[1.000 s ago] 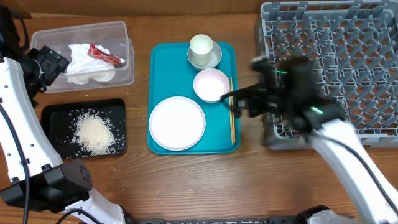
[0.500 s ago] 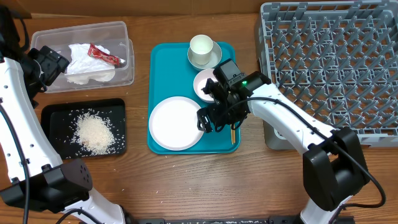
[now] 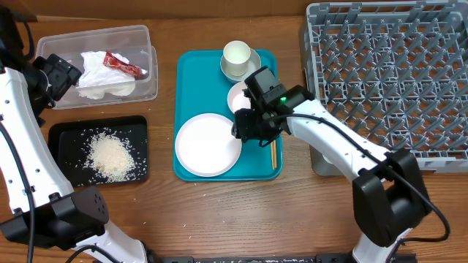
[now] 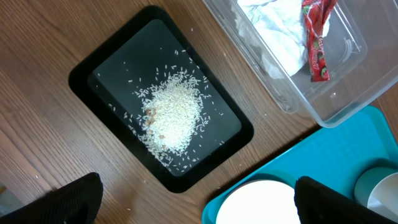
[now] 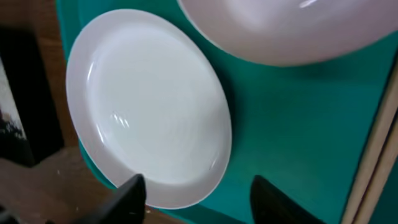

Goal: Sort waste into correct bins and load items into the dishwasher
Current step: 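Grip the rim of the white plate with the right gripper and lift, then carry the plate to the dish rack and stand it upright in the back, then move the right gripper to the pink bowl on the teal tray and grasp it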

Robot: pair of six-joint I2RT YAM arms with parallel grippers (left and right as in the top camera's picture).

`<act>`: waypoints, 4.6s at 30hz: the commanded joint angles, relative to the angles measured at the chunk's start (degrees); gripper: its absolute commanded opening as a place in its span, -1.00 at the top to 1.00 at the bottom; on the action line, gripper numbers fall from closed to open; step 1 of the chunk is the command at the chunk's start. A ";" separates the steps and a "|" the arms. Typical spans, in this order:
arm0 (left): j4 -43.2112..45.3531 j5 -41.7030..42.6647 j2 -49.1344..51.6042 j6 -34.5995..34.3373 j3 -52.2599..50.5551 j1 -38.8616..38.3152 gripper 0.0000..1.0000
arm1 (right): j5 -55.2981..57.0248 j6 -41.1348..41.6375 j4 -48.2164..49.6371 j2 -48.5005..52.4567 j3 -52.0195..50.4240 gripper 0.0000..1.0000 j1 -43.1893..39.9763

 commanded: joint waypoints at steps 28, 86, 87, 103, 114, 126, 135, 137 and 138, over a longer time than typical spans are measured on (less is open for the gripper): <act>-0.11 0.00 0.00 0.92 0.09 0.04 -0.99 | -1.22 14.60 -1.60 10.99 -0.04 0.35 3.30; -0.11 0.00 0.04 0.92 0.09 0.04 -0.99 | 64.30 -4.37 -15.26 15.56 47.10 0.93 -35.12; -0.11 0.00 0.04 0.92 0.09 0.04 -0.99 | 64.35 -4.37 -15.28 16.52 47.10 0.93 -35.12; -0.11 0.00 0.04 0.92 0.09 0.04 -1.00 | 59.17 -4.37 -15.98 21.77 47.15 0.93 -34.29; -0.11 0.00 0.04 0.92 0.09 0.04 -1.00 | 53.09 -9.42 -19.58 12.52 52.00 -1.00 -25.86; -0.11 0.00 0.04 0.92 0.09 0.04 -0.99 | 1.49 -16.33 -24.65 5.57 54.34 -1.00 -16.13; -0.11 0.00 0.07 0.92 0.09 0.04 -1.00 | 7.06 -16.24 -16.09 14.58 40.02 -0.94 -6.58; -0.11 0.00 0.07 0.92 0.09 0.04 -1.00 | 7.19 -15.85 -13.60 16.35 37.44 -0.84 -4.87; -0.11 0.00 0.07 0.92 0.09 0.04 -1.00 | 7.69 -15.85 -12.26 17.40 36.22 -0.82 -3.72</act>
